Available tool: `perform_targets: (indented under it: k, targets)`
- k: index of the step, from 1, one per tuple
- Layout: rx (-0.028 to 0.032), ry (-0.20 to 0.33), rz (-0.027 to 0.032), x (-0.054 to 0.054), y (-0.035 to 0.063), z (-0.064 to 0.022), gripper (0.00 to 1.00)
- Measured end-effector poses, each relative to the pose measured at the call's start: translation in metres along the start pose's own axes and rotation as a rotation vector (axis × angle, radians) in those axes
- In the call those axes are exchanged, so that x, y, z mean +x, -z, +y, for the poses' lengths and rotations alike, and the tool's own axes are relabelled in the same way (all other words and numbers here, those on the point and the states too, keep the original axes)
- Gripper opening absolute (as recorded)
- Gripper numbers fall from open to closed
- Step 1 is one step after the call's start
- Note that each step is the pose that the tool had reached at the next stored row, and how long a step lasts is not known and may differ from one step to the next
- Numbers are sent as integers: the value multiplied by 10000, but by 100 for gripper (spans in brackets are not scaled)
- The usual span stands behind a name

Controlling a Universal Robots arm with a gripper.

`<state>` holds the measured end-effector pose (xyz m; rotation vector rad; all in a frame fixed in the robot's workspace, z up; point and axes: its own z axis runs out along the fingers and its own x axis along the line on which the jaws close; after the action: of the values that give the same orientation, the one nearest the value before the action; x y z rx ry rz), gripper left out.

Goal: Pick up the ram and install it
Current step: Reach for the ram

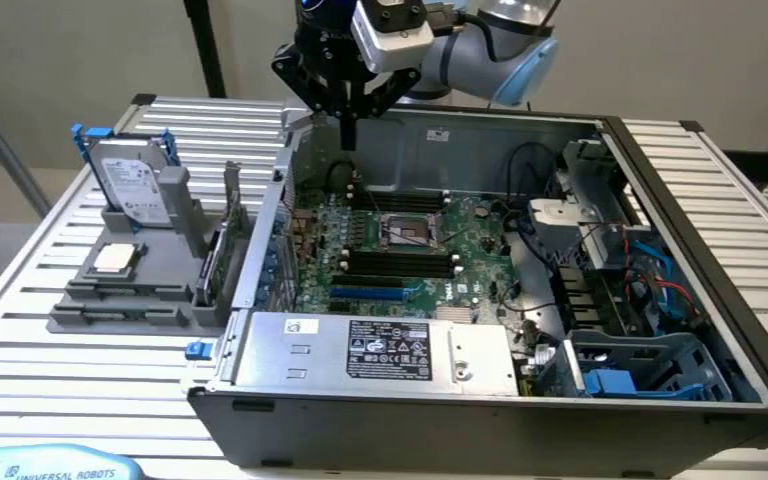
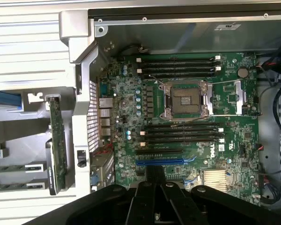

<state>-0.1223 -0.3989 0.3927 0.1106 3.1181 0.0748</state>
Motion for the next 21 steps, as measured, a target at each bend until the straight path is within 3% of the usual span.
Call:
perform_targets:
  k: [4, 21]
  targets:
    - [0, 1, 0, 111, 3, -18, 11]
    - [0, 1, 2, 878, -8, -114, 11]
